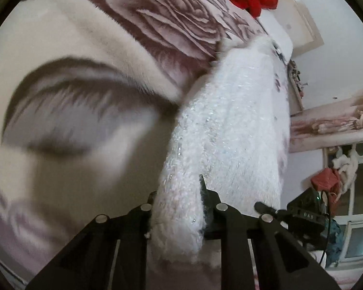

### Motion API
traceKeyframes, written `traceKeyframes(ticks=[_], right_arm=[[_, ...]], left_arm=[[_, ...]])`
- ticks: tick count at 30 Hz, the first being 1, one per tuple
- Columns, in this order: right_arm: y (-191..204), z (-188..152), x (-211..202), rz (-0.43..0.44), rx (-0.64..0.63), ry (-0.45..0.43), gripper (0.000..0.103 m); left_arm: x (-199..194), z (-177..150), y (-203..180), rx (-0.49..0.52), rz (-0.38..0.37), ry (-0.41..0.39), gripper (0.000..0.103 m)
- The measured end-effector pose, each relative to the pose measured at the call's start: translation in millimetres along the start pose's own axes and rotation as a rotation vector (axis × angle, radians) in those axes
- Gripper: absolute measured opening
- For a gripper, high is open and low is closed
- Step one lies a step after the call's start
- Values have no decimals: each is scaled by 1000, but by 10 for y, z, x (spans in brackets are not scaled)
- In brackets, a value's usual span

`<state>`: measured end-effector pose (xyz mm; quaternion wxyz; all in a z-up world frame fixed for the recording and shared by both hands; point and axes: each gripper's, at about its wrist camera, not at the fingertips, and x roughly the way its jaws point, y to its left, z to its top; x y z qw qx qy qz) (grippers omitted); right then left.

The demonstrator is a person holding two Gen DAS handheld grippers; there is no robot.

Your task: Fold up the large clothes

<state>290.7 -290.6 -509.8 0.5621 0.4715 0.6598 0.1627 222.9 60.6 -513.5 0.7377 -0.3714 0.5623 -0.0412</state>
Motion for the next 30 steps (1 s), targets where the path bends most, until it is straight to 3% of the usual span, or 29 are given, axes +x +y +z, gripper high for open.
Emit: traceKeyframes(ticks=[3, 8, 11, 12, 14, 16, 18, 22, 26, 28, 30], right_arm=[[-123, -316, -355, -21, 4, 28, 15], [-827, -717, -601, -143, 103, 113, 15], [-1117, -584, -456, -170, 161, 171, 20], [-1100, -517, -411, -200, 153, 202, 30], [-952, -448, -507, -260, 90, 202, 35], [-791, -408, -659, -321, 16, 209, 46], [-594, -326, -915, -351, -39, 170, 58], [-266, 85, -1265, -310, -101, 83, 58], [94, 766, -1300, -258, -154, -25, 58], [244, 1183, -1267, -225, -167, -64, 58], [295, 1559, -1230, -241, -178, -103, 58]], left_arm=[[-124, -462, 2, -12, 13, 86, 15], [264, -1037, 281, -73, 77, 258, 16], [315, -965, 296, -88, 91, 290, 21], [249, -902, 260, -80, 78, 300, 23], [100, -831, 193, -47, 85, 318, 28], [-143, -759, 141, -43, 78, 338, 39], [-333, -602, 85, -38, 69, 342, 46], [-222, 1, -342, 57, 10, 257, 52], [261, 852, -993, 217, -37, 133, 54], [650, 1280, -1233, 259, -43, 123, 54], [976, 1491, -1287, 271, -14, 123, 52]])
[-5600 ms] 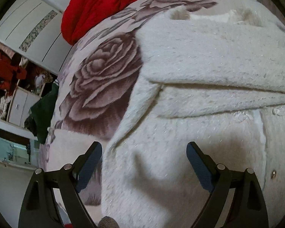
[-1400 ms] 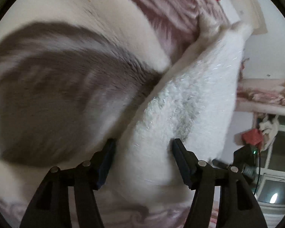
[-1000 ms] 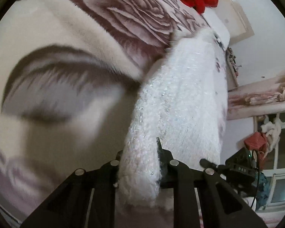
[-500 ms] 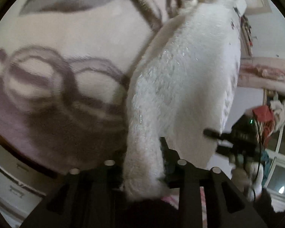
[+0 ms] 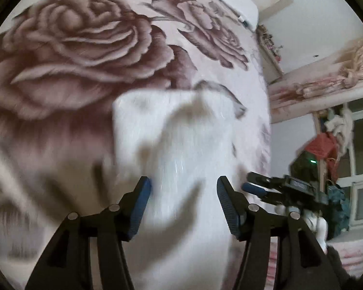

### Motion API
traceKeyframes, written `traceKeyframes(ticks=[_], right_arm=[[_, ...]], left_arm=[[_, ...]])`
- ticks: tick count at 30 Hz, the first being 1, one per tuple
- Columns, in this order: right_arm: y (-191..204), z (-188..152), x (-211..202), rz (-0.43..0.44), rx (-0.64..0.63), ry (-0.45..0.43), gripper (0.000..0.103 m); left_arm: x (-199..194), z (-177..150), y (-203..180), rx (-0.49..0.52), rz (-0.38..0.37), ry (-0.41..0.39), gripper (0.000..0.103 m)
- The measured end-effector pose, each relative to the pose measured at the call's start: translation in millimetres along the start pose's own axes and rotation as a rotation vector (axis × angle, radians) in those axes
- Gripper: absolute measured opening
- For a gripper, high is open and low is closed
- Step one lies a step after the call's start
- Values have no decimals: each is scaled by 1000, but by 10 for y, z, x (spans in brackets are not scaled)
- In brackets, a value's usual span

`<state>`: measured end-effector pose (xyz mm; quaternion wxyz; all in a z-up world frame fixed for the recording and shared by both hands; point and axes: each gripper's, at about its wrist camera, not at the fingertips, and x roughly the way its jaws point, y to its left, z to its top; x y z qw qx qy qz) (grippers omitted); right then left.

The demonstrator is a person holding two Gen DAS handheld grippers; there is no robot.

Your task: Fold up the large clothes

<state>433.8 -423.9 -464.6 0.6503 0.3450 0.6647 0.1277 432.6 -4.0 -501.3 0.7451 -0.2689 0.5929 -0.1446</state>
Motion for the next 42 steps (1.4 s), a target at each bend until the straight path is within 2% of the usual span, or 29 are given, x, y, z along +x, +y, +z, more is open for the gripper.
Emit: traceKeyframes(ticks=[1, 2, 4, 5, 7, 9, 12, 13, 15, 17, 18, 20, 22, 24, 25, 26, 28, 30, 32, 33, 35, 38, 41, 42], right_arm=[[79, 221, 91, -11, 3, -10, 58], [168, 331, 186, -9, 8, -17, 58], [310, 406, 160, 14, -4, -36, 58], [502, 383, 226, 15, -16, -43, 58], [595, 406, 177, -3, -37, -60, 58], [499, 333, 43, -23, -83, -63, 58], [1021, 196, 377, -47, -182, -12, 55], [1154, 146, 533, -71, -209, 2, 54], [1273, 127, 797, -175, -287, 62, 51], [1308, 219, 1175, -327, -326, 88, 47], [1354, 277, 1372, -369, -336, 99, 47], [1311, 394, 1571, -409, -338, 91, 47], [1375, 462, 1542, -440, -337, 110, 47], [1433, 450, 1342, -433, -308, 109, 47], [1499, 401, 1208, -415, -310, 95, 47], [1584, 337, 1090, -371, -319, 85, 47], [1682, 106, 850, -277, -340, 89, 47], [1755, -143, 827, -230, -365, 143, 47], [1751, -300, 972, -252, -376, 189, 47], [1683, -364, 1135, -303, -382, 212, 47], [1564, -383, 1352, -347, -383, 195, 47], [1488, -320, 1581, -406, -373, 171, 47], [1540, -276, 1529, -424, -381, 198, 47], [1560, -240, 1395, -401, -372, 219, 47]], left_arm=[[152, 139, -8, 12, 28, -14, 46], [244, 232, 1, 25, 43, -33, 6], [293, 330, 84, -8, 45, -52, 7], [267, 349, 155, -24, 50, -62, 7], [247, 304, 348, -53, 76, -60, 7], [313, 289, 595, -108, 86, -42, 8], [389, 317, 727, -129, 80, -25, 10], [414, 317, 729, -121, 79, -18, 10], [495, 335, 742, -111, 76, -8, 10], [557, 327, 823, -127, 52, 6, 11], [597, 335, 850, -135, 43, 10, 12], [672, 333, 963, -162, 5, 14, 14], [605, 324, 995, -186, -32, 20, 14], [444, 314, 974, -219, -61, 29, 20], [233, 267, 902, -220, -72, 10, 23], [55, 209, 827, -209, -87, -19, 26], [-222, 46, 683, -176, -112, -58, 28], [-352, -149, 571, -141, -88, -65, 28], [-216, -349, 555, -123, -16, -25, 28], [-118, -396, 596, -127, 4, -2, 30], [182, -489, 762, -162, 44, 57, 32], [366, -452, 1014, -219, 26, 54, 49], [278, -396, 1002, -215, -12, 53, 49], [195, -395, 947, -195, -16, 45, 49]])
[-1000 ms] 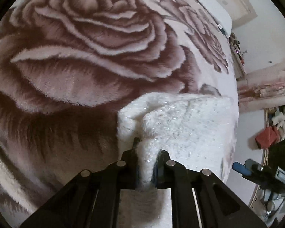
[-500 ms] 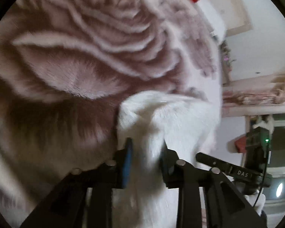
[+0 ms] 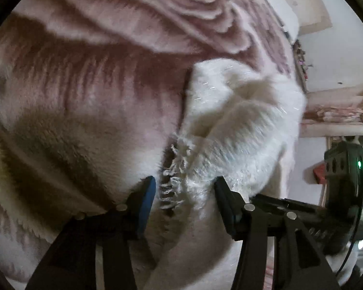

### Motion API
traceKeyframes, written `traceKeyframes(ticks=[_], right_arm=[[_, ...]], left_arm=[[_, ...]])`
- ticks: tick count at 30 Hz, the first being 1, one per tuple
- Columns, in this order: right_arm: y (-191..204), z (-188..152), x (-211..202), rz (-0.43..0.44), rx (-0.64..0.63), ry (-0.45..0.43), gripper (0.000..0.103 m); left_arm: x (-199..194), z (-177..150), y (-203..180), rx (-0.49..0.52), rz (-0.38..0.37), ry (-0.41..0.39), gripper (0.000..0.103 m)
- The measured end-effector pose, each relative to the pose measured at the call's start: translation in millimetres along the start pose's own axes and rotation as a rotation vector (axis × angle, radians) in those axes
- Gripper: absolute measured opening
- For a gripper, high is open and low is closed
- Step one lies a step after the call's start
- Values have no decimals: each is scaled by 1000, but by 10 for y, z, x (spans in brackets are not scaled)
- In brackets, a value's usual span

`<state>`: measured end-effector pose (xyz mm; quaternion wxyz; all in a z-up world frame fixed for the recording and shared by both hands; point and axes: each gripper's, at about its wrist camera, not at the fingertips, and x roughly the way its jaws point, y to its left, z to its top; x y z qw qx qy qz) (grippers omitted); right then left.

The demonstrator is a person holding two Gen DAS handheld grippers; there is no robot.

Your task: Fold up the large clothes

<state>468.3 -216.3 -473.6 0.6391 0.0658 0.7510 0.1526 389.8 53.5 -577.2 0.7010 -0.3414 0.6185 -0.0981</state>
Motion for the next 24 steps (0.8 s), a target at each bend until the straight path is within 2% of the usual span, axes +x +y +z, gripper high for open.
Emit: traceKeyframes(ticks=[1, 3, 5, 7, 9, 11, 13, 16, 18, 20, 22, 24], right_arm=[[-74, -16, -109, 23, 8, 0, 47], [-271, 20, -527, 95, 69, -94, 47], [-431, 162, -797, 93, 107, -206, 47], [-581, 431, -799, 70, 143, -266, 47], [-723, 693, -579, 34, 160, -254, 49], [-696, 861, -268, 33, 151, -184, 50], [-759, 825, -342, 57, 142, -193, 50], [-909, 466, -782, 114, 114, -222, 52], [-1076, -86, -1087, 144, 117, -224, 52], [-1189, -780, -1260, 172, 124, -198, 54], [-1191, -1267, -1184, 183, 151, -150, 54], [-1365, -1993, -966, 187, 191, -62, 55]], left_arm=[[-96, -11, -66, 26, 7, -10, 49], [-303, -51, -197, 82, 23, -47, 49], [-463, -96, -266, 130, 49, -78, 48], [-527, -123, -252, 146, 60, -90, 48], [-537, -148, -173, 138, 74, -81, 49], [-517, -193, -85, 124, 82, -65, 49], [-587, -291, -83, 119, 87, -81, 49], [-777, -603, -62, 104, 84, -89, 49], [-893, -917, -56, 84, 86, -61, 49], [-913, -1228, -39, 72, 110, -14, 49], [-860, -1522, 33, 51, 158, 39, 49], [-733, -1843, 160, 2, 191, 96, 49]])
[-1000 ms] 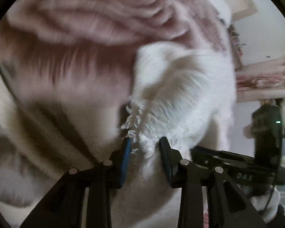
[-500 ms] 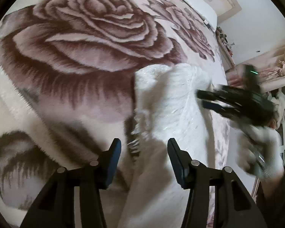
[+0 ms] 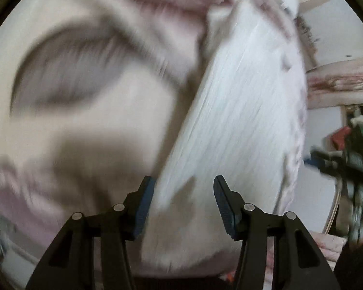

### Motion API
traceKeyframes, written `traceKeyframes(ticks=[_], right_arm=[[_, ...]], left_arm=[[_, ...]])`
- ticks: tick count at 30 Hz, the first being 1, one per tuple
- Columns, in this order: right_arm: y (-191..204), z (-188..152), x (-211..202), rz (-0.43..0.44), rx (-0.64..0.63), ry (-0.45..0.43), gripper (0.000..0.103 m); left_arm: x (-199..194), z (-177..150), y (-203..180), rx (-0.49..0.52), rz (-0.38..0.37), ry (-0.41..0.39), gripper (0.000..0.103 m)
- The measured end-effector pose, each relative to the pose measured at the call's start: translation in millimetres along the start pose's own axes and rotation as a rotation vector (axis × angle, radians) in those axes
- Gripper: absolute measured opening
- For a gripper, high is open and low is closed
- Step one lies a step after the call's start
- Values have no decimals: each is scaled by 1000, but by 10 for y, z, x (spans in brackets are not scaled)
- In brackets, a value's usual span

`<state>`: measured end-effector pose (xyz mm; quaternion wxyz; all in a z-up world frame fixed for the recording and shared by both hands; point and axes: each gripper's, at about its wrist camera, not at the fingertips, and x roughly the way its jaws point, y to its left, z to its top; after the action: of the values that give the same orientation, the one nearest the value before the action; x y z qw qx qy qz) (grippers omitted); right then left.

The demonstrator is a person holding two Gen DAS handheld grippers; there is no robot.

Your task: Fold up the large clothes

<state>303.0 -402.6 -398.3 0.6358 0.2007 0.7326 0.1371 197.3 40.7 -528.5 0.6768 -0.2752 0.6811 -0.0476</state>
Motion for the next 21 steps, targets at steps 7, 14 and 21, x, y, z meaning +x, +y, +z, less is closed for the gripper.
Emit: traceKeyframes(ticks=[7, 14, 21], right_arm=[[-541, -1268, 858, 76, 153, 129, 39], [-575, -1477, 386, 29, 175, -68, 8], [-664, -1490, 250, -24, 147, -82, 7]], left_arm=[[31, -598, 28, -69, 59, -109, 20], [-478, -871, -401, -16, -38, -210, 17], [102, -897, -74, -77, -4, -139, 17]])
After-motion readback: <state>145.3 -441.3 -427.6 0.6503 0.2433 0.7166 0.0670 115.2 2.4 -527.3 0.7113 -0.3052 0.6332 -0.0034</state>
